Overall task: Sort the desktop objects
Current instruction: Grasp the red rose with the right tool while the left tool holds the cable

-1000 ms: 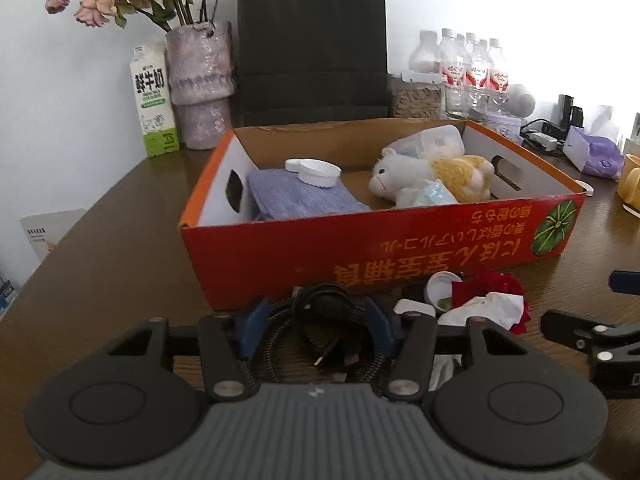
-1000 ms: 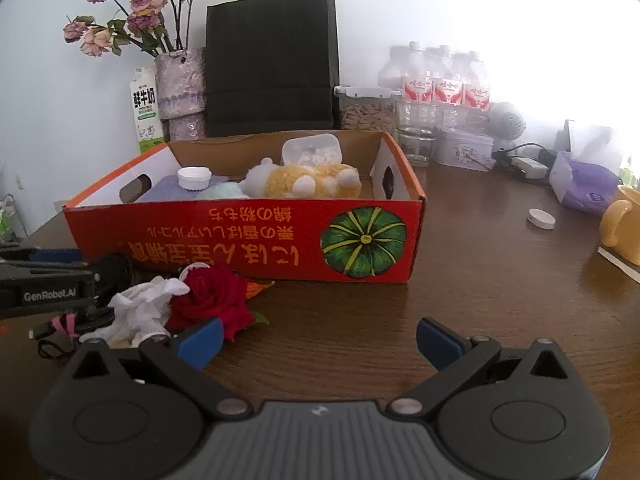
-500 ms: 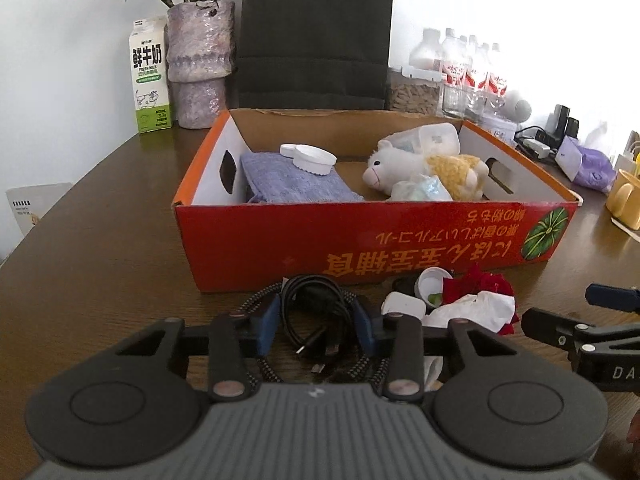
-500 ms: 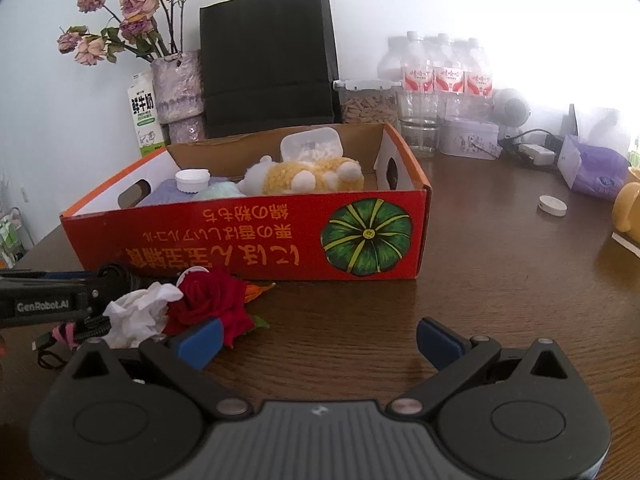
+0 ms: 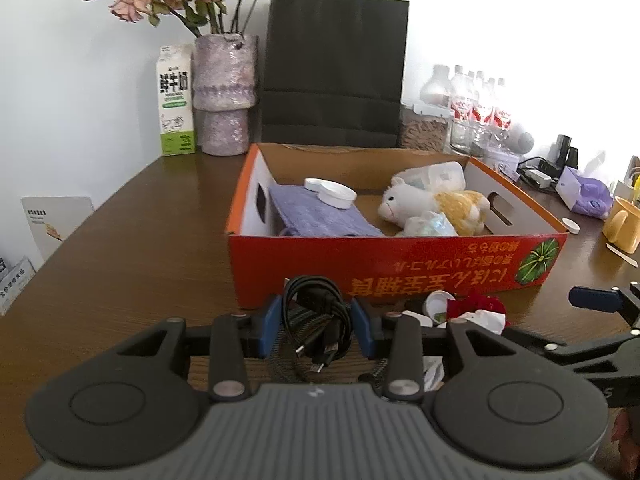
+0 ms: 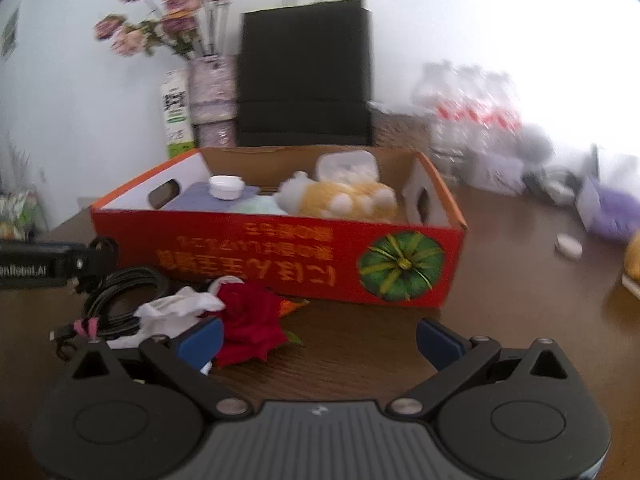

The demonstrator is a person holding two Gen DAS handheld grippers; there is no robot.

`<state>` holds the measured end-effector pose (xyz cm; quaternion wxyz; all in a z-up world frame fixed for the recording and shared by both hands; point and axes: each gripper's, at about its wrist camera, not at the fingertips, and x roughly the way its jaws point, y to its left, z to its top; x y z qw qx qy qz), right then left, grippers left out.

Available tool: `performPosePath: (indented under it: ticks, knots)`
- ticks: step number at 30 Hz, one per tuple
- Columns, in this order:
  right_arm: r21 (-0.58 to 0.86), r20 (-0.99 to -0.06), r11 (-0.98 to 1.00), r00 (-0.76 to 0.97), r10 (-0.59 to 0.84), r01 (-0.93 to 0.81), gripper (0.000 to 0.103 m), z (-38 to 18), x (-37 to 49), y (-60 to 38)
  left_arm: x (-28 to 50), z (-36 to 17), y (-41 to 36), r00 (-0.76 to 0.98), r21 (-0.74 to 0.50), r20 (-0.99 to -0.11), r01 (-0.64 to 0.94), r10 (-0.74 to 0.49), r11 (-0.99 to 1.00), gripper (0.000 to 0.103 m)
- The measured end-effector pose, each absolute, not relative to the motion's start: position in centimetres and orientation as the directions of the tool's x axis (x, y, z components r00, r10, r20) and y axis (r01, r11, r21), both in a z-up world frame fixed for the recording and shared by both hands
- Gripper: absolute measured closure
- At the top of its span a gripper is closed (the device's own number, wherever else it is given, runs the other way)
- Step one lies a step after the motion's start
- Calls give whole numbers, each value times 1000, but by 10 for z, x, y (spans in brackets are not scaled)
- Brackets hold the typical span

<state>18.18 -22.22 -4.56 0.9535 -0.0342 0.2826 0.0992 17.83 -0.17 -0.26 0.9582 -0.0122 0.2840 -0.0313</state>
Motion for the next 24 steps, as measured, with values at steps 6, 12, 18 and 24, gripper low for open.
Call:
performPosePath:
  ticks: [6, 12, 18, 24]
  knots:
    - [9, -572, 968, 793, 212, -253, 5, -44, 195, -212, 171, -1, 11, 841, -39, -539, 29, -46, 999, 64]
    - [-10, -587, 961, 780, 219, -277, 13, -48, 202, -198, 166, -3, 18, 840, -46, -540, 20, -42, 999, 64]
    - [19, -602, 958, 762, 241, -287, 34, -52, 206, -196, 163, -5, 19, 837, -55, -546, 21, -48, 998, 64]
    - [19, -597, 956, 763, 246, -293, 56, -51, 200, -196, 159, -5, 18, 836, -54, -546, 28, -53, 998, 64]
